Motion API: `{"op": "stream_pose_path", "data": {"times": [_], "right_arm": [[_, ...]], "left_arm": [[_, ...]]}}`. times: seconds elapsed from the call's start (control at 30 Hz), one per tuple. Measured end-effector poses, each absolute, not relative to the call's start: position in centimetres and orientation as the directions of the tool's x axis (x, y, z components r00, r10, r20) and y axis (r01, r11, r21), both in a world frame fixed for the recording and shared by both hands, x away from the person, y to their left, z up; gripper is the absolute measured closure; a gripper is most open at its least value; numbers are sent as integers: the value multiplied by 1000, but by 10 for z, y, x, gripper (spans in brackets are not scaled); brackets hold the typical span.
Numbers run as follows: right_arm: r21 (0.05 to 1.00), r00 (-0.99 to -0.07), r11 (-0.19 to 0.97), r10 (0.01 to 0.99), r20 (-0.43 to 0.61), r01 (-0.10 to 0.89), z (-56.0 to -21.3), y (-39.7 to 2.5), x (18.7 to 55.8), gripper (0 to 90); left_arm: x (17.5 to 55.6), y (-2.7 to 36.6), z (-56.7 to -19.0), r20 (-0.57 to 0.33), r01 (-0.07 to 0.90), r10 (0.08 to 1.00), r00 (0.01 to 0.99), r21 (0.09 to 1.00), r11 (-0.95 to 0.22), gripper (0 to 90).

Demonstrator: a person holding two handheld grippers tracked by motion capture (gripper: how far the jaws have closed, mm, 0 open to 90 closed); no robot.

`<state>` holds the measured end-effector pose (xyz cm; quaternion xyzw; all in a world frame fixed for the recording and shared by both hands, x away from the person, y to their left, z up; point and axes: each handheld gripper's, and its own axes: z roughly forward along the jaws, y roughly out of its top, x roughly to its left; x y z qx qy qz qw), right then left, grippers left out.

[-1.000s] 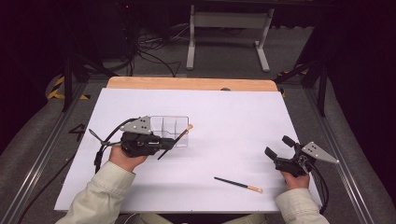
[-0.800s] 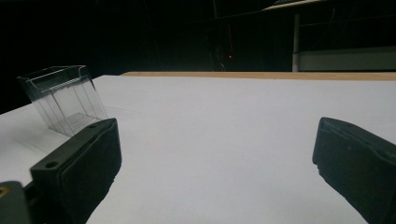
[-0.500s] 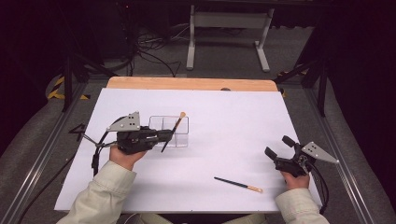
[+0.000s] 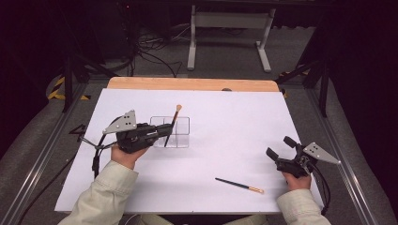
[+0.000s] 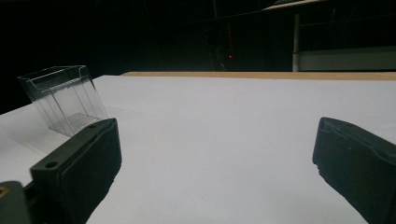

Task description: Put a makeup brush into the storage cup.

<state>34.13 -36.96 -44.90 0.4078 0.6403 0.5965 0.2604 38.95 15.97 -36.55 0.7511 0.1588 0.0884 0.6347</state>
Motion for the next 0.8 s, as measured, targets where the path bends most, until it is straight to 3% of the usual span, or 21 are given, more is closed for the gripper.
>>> {"op": "stream_pose_path", "data": {"times": [0.8], "right_arm": [[975,-530,-45,834,156,216,-449,-370,341,17]], "left_arm": [[418,160,-360,-59,102,449,892,992,-72,824]]}}
